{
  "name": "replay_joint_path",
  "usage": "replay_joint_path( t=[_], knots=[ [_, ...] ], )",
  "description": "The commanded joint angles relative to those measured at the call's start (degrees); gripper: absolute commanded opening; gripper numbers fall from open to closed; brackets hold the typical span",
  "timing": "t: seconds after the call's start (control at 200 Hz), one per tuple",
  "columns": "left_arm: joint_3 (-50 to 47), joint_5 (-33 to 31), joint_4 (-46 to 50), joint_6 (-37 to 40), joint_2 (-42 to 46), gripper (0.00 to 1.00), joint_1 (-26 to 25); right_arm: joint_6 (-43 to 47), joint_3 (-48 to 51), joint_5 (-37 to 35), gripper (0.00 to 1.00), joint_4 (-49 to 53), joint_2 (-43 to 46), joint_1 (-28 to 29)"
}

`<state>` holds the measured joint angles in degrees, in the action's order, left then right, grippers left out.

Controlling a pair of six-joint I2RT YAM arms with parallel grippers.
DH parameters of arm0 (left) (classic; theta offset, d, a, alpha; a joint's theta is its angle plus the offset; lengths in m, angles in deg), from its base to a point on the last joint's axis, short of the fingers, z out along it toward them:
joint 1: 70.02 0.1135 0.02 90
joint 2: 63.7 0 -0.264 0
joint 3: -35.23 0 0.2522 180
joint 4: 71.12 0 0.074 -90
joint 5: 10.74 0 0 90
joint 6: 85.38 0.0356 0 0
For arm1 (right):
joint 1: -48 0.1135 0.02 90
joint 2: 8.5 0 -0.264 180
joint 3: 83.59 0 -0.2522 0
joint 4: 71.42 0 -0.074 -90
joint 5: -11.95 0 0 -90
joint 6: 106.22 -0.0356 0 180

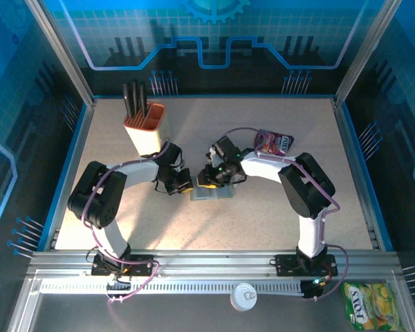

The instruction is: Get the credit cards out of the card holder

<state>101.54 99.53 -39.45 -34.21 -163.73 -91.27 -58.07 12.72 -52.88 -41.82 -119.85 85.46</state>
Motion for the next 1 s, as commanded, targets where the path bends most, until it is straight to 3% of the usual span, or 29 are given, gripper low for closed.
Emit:
replay_joint_path(
  t=[0.0,0.595,0.995],
  knots=[
    [-0.9,-1.2,0.2,1.2,-0.6,0.00,0.4,0.5,-2.3,1.5,0.36,1.2,-1.9,0.8],
    [-0.5,-1.7,1.0,1.6,-0.8,0.00,0.5,3.6,-3.0,-3.9,0.36,7.8,-2.0,0.7],
    [-0.4,-1.8,1.3,1.7,-0.8,0.00,0.6,3.7,-1.4,-3.3,0.36,7.1,-0.4,-0.4]
  ],
)
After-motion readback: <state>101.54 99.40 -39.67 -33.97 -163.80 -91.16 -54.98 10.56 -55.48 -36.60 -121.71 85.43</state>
